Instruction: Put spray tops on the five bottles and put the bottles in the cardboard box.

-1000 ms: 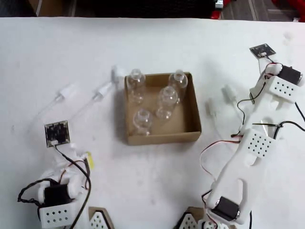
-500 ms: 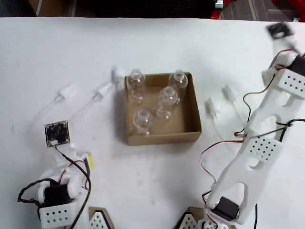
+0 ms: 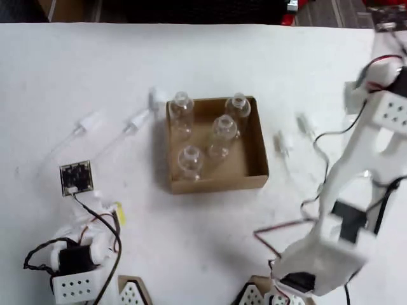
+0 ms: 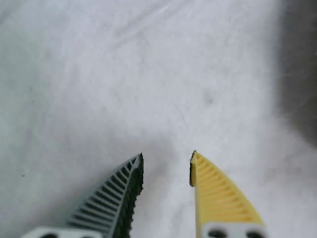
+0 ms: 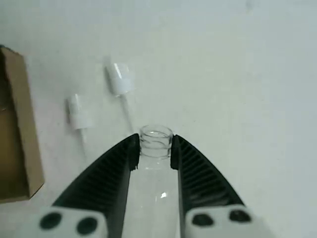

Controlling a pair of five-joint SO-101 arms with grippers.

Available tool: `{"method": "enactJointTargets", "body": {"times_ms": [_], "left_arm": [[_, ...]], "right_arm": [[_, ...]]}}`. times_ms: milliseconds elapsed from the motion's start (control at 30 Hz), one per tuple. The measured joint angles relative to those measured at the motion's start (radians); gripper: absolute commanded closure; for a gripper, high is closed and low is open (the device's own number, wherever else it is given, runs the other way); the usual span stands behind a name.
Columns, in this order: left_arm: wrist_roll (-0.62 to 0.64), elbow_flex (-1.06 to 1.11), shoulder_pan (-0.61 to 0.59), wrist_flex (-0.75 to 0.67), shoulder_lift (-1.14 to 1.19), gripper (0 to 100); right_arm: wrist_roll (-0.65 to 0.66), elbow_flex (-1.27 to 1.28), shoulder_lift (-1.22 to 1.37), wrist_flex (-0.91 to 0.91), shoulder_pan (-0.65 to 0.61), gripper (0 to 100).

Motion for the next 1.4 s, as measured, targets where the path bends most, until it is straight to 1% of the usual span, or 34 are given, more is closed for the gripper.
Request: {"method": "enactJointTargets", "body": {"times_ms": [67,133,233,400,500,633,767,933,1100,1200,1267,1400], "left_arm": [[0.0,0.0,0.0,0.0,0.0,85],[0.0,0.0,0.0,0.0,0.0,85],[0.0,0.0,0.0,0.0,0.0,85],[0.0,0.0,0.0,0.0,0.0,85],[0.0,0.0,0.0,0.0,0.0,85],[0.0,0.0,0.0,0.0,0.0,85],[0.0,0.0,0.0,0.0,0.0,85],[0.0,0.0,0.0,0.0,0.0,85],[0.0,0.0,0.0,0.0,0.0,85],[0.0,0.0,0.0,0.0,0.0,85],[0.0,0.0,0.0,0.0,0.0,85],[0.0,0.0,0.0,0.0,0.0,85]], "right_arm": [[-0.006,0.133,-0.135,-0.009,-0.049,98.2],[-0.032,0.262,-0.265,-0.063,-0.091,98.2],[-0.124,0.466,-0.446,-0.195,-0.124,98.2],[-0.261,0.878,-0.744,-0.488,-0.209,98.2],[-0.308,1.154,-0.916,-0.717,-0.287,98.2],[-0.328,1.498,-1.114,-1.007,-0.417,98.2],[-0.331,1.746,-1.274,-1.174,-0.5,98.2],[-0.331,1.961,-1.381,-1.372,-0.514,98.2],[-0.331,2.096,-1.396,-1.536,-0.516,98.2],[-0.334,2.134,-1.402,-1.611,-0.517,98.2],[-0.364,2.139,-1.404,-1.649,-0.517,98.2],[-0.408,2.142,-1.404,-1.677,-0.517,98.2]]}}
